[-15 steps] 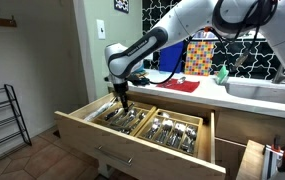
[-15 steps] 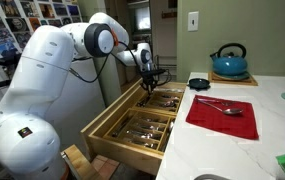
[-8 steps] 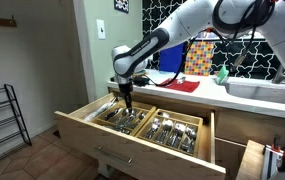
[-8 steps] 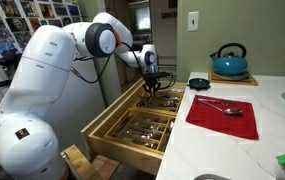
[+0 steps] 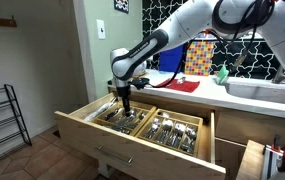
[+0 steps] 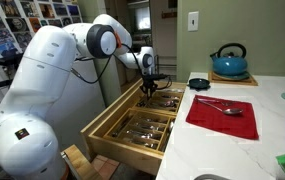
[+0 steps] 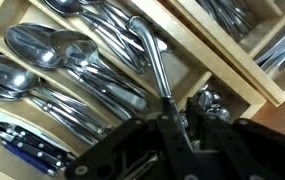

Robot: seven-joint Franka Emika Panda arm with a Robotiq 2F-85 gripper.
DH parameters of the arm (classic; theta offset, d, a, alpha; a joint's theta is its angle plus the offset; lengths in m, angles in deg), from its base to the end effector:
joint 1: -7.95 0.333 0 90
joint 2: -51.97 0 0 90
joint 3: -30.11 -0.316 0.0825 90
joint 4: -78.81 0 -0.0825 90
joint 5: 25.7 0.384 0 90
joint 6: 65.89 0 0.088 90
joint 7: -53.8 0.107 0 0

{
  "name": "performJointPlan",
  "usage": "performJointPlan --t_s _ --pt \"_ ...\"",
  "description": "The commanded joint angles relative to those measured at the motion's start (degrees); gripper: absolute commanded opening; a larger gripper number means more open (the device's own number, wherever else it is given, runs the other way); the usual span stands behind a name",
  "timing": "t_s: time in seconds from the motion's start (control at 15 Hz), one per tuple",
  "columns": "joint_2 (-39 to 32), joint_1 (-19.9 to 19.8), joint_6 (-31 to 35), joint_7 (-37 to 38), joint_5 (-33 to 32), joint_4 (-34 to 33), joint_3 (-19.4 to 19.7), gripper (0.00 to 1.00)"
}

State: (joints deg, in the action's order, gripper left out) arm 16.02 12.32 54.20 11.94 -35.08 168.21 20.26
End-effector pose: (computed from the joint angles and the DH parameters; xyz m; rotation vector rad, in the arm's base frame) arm 0.6762 0.1461 0.2758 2.7109 1.5498 -0.1357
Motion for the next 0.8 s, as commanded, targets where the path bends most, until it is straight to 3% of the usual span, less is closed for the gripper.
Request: performJointPlan --t_s 0.0,0.4,0.6,0.73 --pt "-0.47 -0.46 1.51 -4.83 -0.31 1.21 -0.76 0.56" --pt "-2.14 -0.41 3.60 -11.25 -1.19 1.92 -0.49 0.99" --pt "-3.31 -0.15 6.59 -13.17 -2.06 2.03 -0.10 1.00" --pt "-4.17 0.04 6.98 -14.01 -2.86 1.77 0.30 0.95"
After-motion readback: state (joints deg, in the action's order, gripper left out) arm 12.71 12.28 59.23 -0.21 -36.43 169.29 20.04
